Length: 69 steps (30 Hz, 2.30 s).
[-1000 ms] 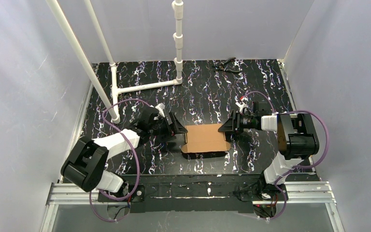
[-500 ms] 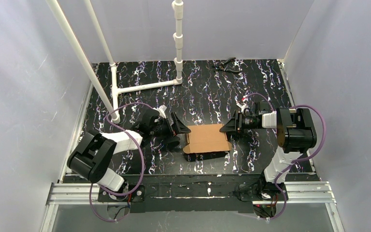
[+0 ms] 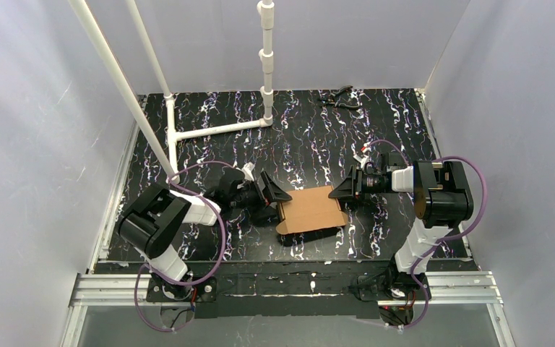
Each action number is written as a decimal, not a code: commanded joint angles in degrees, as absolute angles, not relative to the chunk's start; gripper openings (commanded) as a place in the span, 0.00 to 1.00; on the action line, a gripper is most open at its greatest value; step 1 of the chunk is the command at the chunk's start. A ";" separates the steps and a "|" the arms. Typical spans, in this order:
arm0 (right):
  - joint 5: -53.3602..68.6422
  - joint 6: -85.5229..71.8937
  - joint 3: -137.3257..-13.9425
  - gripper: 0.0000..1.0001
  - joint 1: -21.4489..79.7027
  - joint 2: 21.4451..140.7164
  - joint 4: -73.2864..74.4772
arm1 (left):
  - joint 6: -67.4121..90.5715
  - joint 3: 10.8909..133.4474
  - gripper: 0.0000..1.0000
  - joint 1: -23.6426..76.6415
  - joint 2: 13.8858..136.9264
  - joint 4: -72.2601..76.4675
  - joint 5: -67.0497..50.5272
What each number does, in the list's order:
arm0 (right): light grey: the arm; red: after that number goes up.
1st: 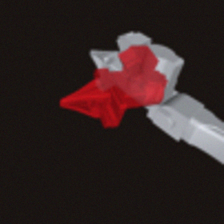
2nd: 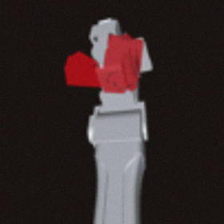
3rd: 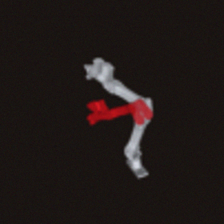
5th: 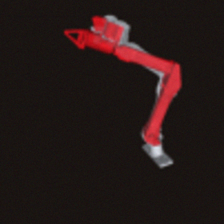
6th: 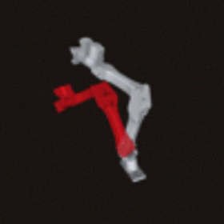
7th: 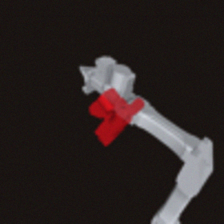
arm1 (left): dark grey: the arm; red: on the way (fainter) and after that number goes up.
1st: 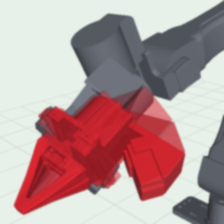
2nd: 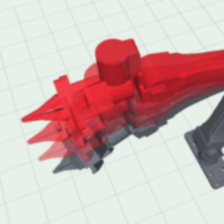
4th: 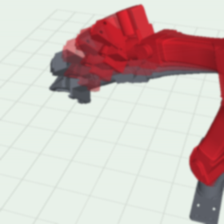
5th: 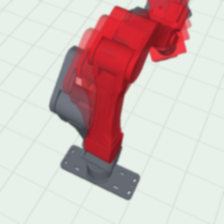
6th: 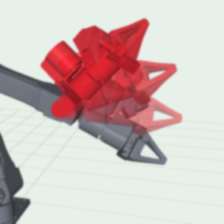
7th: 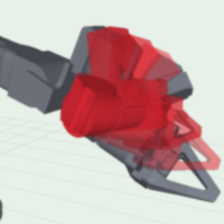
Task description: Fold the paper box
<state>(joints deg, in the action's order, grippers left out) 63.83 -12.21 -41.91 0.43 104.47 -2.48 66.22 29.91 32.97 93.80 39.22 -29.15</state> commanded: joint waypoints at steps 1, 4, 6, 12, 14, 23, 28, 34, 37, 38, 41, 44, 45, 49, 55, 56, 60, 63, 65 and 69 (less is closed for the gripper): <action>60.29 -10.11 -42.35 0.50 0.53 106.73 -0.09 | 69.59 28.73 0.93 33.96 94.70 44.08 -28.41; 60.38 -10.11 -42.32 0.50 0.53 106.74 -0.09 | 71.77 28.01 0.88 34.48 95.40 46.33 -27.55; 60.50 -10.11 -42.28 0.50 0.53 106.71 -0.09 | 73.38 27.63 0.82 34.75 95.94 47.95 -27.27; 60.95 -10.11 -42.36 0.51 0.53 106.91 -0.09 | 76.98 26.35 0.73 35.37 96.90 53.57 -26.35; 61.15 -10.11 -42.37 0.51 0.53 106.93 -0.09 | 77.83 26.07 0.66 35.49 97.31 55.10 -26.20; 63.25 -7.99 -43.17 0.59 0.53 105.70 2.46 | 81.86 24.61 0.39 35.59 100.51 63.54 -26.04; 61.70 11.63 -52.58 0.89 0.53 104.06 24.86 | 83.21 22.35 0.36 35.51 97.31 62.84 -23.92; 54.42 61.60 -65.11 0.98 0.81 73.57 46.10 | 95.76 24.06 0.33 35.51 84.70 43.84 -22.65; 57.27 78.77 -60.14 0.98 9.14 65.19 45.22 | 100.82 25.93 0.32 35.51 80.11 34.53 -22.13; 58.56 84.67 -61.50 0.98 9.99 66.64 50.36 | 102.12 26.99 0.32 35.51 78.87 30.42 -22.08; 55.22 86.40 -61.85 0.98 13.34 67.50 49.50 | 106.02 29.68 0.31 35.51 77.73 24.08 -22.51; 51.51 85.89 -62.33 0.98 16.90 68.17 48.22 | 110.00 31.59 0.30 35.51 78.63 23.19 -23.53; 49.63 85.67 -62.13 0.98 18.60 68.18 47.74 | 110.82 32.39 0.30 35.52 79.23 22.96 -23.80; 41.82 82.39 -60.96 0.98 24.12 68.29 43.82 | 111.65 35.63 0.30 35.56 82.32 22.65 -24.40; 33.53 79.22 -58.89 0.98 28.13 68.22 37.81 | 112.09 38.28 0.29 35.77 84.64 22.75 -24.58; 32.29 79.53 -58.23 0.98 28.81 68.14 37.30 | 112.28 38.44 0.29 35.77 84.70 22.75 -24.48; 28.70 80.38 -55.94 0.98 30.32 67.78 35.18 | 112.77 38.70 0.29 35.77 84.19 22.75 -23.91; 26.56 79.79 -54.55 0.98 31.71 66.95 31.92 | 113.50 38.32 0.30 35.86 83.42 22.76 -22.88; 24.63 78.76 -53.01 0.98 33.14 65.70 27.36 | 113.64 38.30 0.30 35.95 83.09 22.76 -22.60; 20.70 78.46 -48.55 0.98 37.19 63.83 20.97 | 113.95 38.02 0.30 36.12 82.10 22.83 -22.11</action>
